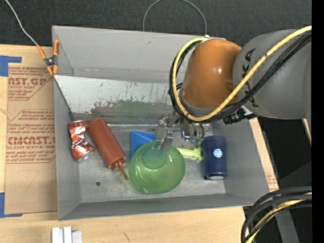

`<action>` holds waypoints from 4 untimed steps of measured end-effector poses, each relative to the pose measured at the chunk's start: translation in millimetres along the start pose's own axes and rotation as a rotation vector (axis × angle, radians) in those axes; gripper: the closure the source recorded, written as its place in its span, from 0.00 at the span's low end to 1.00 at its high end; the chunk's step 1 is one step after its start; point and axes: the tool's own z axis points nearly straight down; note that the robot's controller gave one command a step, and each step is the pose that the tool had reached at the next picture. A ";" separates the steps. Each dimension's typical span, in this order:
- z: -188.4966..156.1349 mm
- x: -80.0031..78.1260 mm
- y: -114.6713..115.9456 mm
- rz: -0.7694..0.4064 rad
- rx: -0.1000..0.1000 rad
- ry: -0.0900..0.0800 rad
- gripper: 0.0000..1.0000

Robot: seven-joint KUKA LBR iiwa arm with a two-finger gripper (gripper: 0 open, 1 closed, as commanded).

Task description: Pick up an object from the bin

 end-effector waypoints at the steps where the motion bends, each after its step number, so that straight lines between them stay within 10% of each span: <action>1: 80.8 42.8 5.8 -0.135 0.002 -0.008 1.00; 2: 129.4 50.0 10.4 -0.321 0.000 -0.002 1.00; 3: 37.4 49.1 12.4 -0.258 0.000 -0.002 1.00; 4: 16.1 47.1 24.5 -0.285 -0.001 -0.011 1.00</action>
Offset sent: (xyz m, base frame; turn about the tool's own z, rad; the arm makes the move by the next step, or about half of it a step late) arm -0.0402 0.0158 -0.1321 -0.3274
